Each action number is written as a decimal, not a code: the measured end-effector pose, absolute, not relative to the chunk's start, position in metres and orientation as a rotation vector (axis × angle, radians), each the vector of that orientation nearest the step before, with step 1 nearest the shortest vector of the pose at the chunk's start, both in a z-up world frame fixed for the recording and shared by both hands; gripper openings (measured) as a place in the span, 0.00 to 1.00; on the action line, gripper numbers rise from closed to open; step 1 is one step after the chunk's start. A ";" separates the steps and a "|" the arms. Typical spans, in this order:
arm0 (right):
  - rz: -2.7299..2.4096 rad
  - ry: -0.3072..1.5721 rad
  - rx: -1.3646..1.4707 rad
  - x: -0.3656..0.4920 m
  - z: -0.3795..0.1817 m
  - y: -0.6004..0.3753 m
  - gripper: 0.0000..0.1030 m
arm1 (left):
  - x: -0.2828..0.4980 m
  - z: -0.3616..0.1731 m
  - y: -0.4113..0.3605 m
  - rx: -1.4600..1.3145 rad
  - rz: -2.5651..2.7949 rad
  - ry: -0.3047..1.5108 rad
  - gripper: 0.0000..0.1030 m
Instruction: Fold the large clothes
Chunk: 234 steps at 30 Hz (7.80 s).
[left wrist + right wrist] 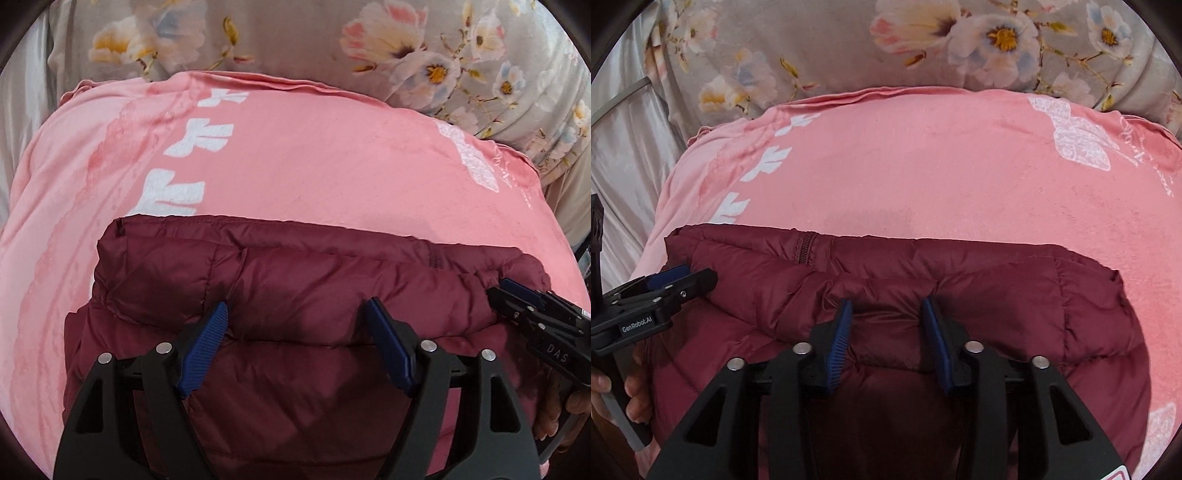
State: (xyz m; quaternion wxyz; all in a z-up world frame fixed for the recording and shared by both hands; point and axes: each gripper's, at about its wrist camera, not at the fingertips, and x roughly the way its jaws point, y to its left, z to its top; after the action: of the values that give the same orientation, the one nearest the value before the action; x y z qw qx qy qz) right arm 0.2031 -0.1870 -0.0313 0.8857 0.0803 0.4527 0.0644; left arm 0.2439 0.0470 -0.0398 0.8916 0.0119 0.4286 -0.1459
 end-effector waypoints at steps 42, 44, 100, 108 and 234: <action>0.120 0.927 0.234 0.236 -0.044 -0.183 0.04 | 0.281 -0.060 0.056 0.005 -0.252 0.842 0.74; 0.138 0.901 0.261 0.227 -0.027 -0.179 0.10 | 0.275 -0.048 0.066 -0.023 -0.254 0.838 0.71; -0.170 0.917 0.434 0.178 -0.057 -0.335 0.00 | 0.274 -0.058 0.123 -0.113 -0.010 0.882 0.76; -0.191 0.902 0.370 0.174 -0.062 -0.327 0.00 | 0.272 -0.068 0.117 -0.080 0.033 0.861 0.80; 0.076 0.706 0.464 -0.003 0.012 -0.291 0.18 | 0.194 0.044 -0.228 0.255 -0.605 0.921 0.57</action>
State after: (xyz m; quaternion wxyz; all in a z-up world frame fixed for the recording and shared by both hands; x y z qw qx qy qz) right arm -0.0029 -0.2907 0.0119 0.9114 0.2249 0.3425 0.0370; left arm 0.1941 -0.2284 0.0436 0.8442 0.1210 0.4365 -0.2866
